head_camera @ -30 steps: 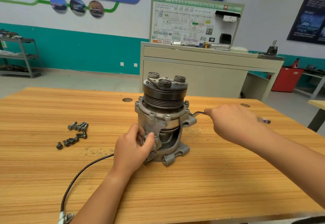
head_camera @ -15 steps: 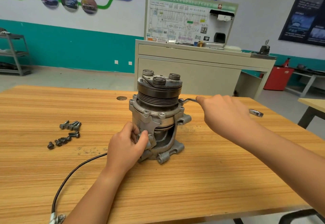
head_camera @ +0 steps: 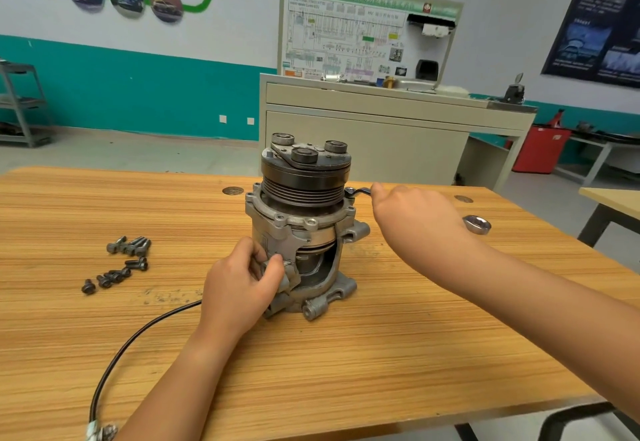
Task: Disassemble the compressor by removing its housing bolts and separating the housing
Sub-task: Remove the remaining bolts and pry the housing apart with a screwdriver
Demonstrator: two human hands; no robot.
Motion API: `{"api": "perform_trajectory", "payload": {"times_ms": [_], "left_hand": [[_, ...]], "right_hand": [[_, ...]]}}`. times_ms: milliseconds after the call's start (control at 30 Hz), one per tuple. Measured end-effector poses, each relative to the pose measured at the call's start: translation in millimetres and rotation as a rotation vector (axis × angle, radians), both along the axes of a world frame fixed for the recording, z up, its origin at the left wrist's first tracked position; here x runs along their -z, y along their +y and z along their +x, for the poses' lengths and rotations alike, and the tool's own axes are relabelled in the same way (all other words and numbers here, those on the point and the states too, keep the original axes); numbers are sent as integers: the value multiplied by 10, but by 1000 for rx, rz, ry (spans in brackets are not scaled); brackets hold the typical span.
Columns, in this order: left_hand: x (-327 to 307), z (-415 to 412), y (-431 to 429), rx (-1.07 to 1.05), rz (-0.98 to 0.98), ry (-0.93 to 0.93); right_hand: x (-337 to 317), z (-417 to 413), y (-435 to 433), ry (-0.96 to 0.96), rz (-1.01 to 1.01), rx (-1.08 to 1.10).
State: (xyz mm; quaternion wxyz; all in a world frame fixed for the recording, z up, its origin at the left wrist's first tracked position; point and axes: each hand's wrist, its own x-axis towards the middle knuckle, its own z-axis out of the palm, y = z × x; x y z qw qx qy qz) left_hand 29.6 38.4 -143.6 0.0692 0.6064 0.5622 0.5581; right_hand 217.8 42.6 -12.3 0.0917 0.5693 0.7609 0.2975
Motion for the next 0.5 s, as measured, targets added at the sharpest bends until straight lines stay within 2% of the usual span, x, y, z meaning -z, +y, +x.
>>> {"api": "perform_trajectory", "payload": {"times_ms": [100,233,367,433,500], "left_hand": [[-20,5,-11,9,-31,-2],[-16,6,-39,23,-112,23],[-27,15,-35,28,-128,3],[-39,21,-37,37,-124,-22],[-43,21,-33,55,-121,-56]], "right_hand": [[-99,98,140,-87,-6,-88],[-220,456,393,-81,-44,-253],[-274,634,692,-195,-44,-388],[-285,717,881,-170,-10,-443],[-185,705,1061,-33,64,-577]]}}
